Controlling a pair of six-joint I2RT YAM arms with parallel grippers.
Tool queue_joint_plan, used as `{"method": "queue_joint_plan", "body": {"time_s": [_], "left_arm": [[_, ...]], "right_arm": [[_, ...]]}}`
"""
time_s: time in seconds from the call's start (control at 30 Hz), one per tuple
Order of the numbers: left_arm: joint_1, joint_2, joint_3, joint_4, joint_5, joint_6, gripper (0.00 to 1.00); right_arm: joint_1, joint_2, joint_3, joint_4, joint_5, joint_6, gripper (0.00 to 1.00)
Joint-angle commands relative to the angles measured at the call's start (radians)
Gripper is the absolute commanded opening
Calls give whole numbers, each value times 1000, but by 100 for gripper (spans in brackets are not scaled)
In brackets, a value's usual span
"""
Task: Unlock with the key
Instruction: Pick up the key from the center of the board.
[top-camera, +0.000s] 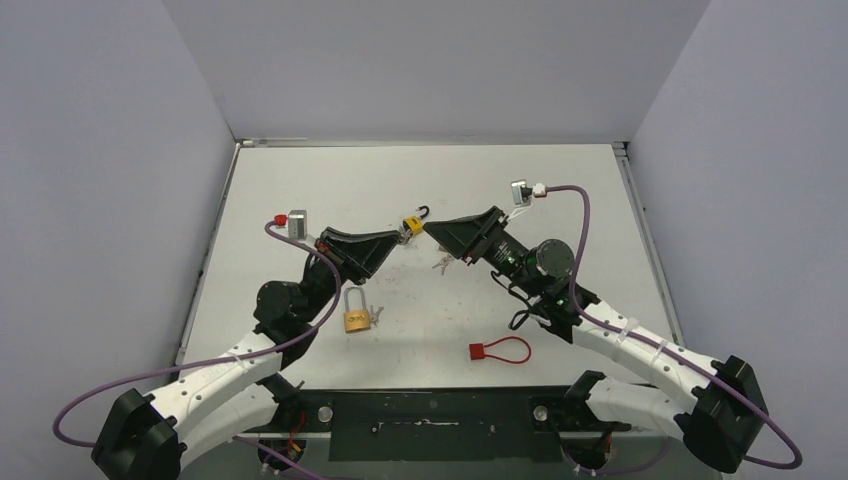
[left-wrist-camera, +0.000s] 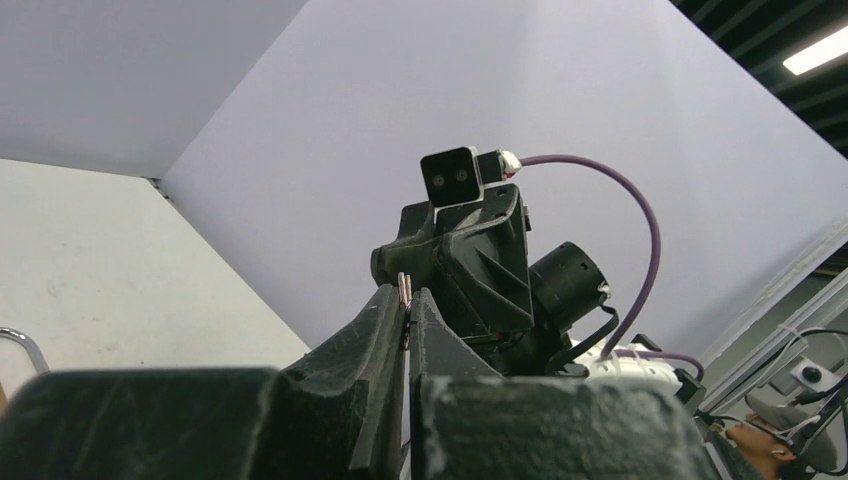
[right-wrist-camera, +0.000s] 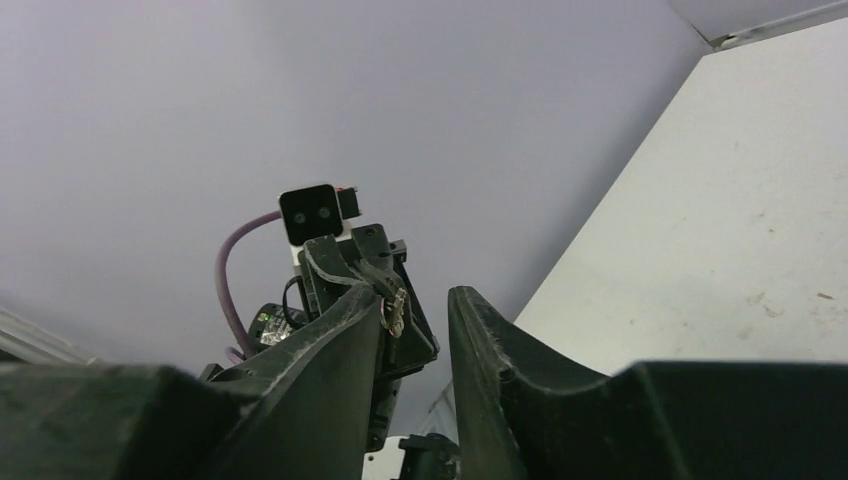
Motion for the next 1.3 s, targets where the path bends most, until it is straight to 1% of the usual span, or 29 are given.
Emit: {"method": "queue_joint_plan", "body": {"time_s": [0.0, 0.03, 0.1, 0.17, 0.23, 0.27, 0.4, 0.63, 0.73, 0.87, 0.9, 1.1, 1.13, 1.27], "left_arm": [[-5, 7, 4, 88, -36, -54, 0], [-6, 9, 5, 88, -37, -55, 0], [-5, 9, 6, 89, -37, -61, 0], [-6, 9, 6, 91, -37, -64, 0], [-5, 9, 6, 91, -36, -64, 0], [-6, 10, 5, 91, -35, -64, 0], [-6, 13, 7, 93, -31, -65, 0], [-5, 17, 4, 98, -30, -67, 0], [-5, 15, 4, 99, -31, -66, 0], [-5, 12, 1, 96, -37, -65, 0], [-5, 11, 0, 96, -39, -65, 0], [-6, 3, -3, 57, -52, -59, 0], [-5, -2, -4, 38, -58, -59, 7], [-6, -53, -25, -43, -82, -28, 54]], "right_arm": [[10, 34, 39, 165, -53, 12, 31], [10, 42, 47, 152, -51, 12, 33], [10, 56, 57, 148, -56, 13, 40], [12, 68, 64, 157, -67, 19, 45], [12, 84, 75, 157, -79, 21, 46], [13, 89, 80, 160, -85, 22, 45], [20, 109, 89, 168, -97, 25, 37], [22, 125, 102, 170, -105, 28, 29], [23, 133, 110, 164, -115, 30, 19], [24, 133, 111, 152, -123, 36, 2], [23, 130, 110, 145, -122, 36, 0], [24, 107, 118, 73, -103, -4, 0], [22, 102, 125, 39, -101, -25, 0], [21, 75, 165, -115, -77, -118, 0]]}}
